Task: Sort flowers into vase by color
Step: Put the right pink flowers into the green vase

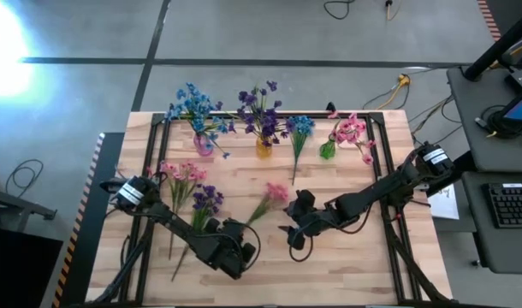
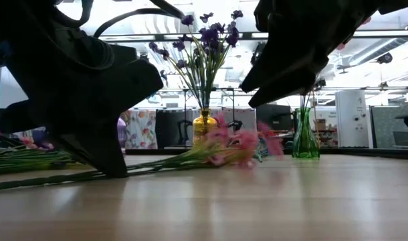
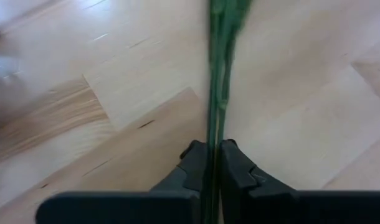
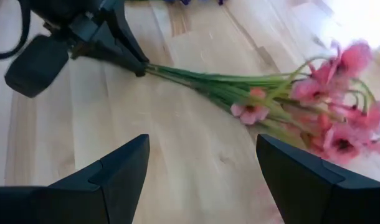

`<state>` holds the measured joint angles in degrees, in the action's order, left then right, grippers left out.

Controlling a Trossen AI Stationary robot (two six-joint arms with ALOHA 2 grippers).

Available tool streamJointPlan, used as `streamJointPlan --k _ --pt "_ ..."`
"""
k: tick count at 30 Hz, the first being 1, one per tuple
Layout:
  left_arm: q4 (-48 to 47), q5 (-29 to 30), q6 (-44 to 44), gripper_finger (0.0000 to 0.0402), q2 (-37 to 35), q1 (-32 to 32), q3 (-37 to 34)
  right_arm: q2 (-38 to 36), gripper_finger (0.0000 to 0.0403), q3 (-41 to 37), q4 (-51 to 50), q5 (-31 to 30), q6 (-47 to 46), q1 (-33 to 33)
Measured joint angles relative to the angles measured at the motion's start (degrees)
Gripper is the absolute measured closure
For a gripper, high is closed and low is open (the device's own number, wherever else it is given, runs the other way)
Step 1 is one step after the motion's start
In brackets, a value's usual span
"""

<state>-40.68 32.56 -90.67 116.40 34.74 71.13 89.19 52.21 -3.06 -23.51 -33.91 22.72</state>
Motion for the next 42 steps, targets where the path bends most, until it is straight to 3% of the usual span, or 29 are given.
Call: streamJointPlan --k 11,29,34,36,38,42 --pt "-10.74 -1.56 3.76 0.0401 -1.25 0.27 4.22 -2.86 0.0117 -0.02 -5.84 2.98 -1.15 0.59" --pt "-11.53 5.97 13.7 0.0401 -18.76 6.03 2.54 -17.86 0.0117 -0.02 -24.73 2.97 -9.0 7.72" --pt "-12.44 5.53 13.29 0.0401 -22.56 7.24 2.51 -19.6 0.0117 -0.02 -25.24 2.95 -10.03 10.4" --pt "-12.44 2.11 12.51 0.0401 -23.46 7.25 2.56 -19.76 0.0117 -0.02 -25.52 2.98 -11.18 11.27" --pt "-12.88 -1.12 11.47 0.0401 -23.52 7.23 2.55 -19.76 0.0117 -0.02 -25.41 2.97 -12.49 11.88" --pt "-12.0 -0.98 13.25 0.04 -22.0 7.01 2.54 -19.27 0.0117 -0.02 -25.39 2.22 -13.05 12.67"
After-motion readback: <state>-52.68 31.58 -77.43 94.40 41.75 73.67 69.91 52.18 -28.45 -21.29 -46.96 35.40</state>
